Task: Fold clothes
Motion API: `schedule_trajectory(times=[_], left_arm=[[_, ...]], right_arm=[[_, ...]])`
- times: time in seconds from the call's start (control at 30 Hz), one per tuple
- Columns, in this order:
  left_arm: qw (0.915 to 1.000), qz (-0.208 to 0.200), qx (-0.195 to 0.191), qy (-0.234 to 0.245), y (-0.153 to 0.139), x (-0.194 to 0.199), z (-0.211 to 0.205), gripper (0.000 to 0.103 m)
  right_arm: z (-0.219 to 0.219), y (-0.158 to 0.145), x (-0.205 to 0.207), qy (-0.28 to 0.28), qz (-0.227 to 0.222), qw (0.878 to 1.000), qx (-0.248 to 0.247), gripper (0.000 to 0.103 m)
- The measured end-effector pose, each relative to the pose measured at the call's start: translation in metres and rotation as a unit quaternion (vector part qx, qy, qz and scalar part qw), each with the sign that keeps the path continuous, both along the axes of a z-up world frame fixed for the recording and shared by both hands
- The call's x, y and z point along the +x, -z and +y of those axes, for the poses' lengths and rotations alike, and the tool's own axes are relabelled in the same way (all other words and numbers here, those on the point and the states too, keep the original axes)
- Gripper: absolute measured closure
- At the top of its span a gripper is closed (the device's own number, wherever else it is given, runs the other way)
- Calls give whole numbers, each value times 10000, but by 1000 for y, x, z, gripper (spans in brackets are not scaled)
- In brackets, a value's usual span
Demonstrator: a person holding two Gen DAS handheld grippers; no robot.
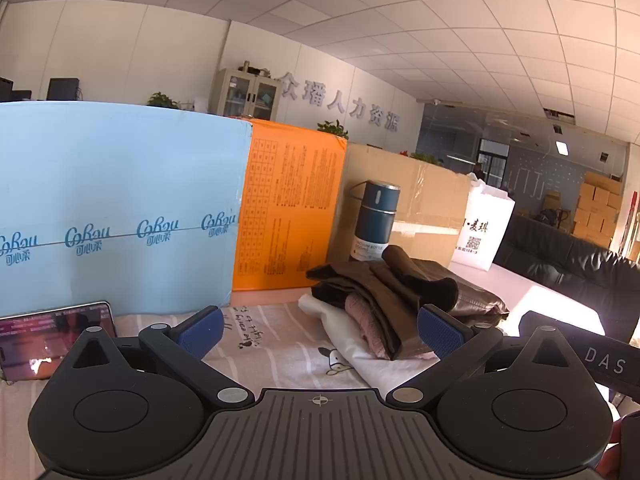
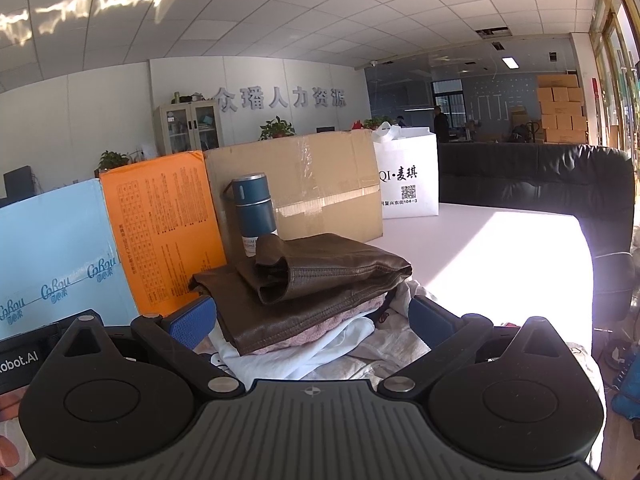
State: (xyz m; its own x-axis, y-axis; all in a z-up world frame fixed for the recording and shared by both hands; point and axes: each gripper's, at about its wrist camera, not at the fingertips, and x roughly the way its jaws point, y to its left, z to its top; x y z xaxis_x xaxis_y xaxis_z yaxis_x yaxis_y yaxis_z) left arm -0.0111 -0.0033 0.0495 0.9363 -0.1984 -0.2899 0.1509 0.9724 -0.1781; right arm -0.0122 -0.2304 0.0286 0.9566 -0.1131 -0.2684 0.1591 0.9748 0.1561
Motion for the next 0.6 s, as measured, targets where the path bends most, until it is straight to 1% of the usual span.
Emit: schedule_trajectory(times=[0.6], left_arm=[[9999,-3,46,-165,2,2,2,0]], right_arm=[[2,2,2,-35,70,9999,-64,0]])
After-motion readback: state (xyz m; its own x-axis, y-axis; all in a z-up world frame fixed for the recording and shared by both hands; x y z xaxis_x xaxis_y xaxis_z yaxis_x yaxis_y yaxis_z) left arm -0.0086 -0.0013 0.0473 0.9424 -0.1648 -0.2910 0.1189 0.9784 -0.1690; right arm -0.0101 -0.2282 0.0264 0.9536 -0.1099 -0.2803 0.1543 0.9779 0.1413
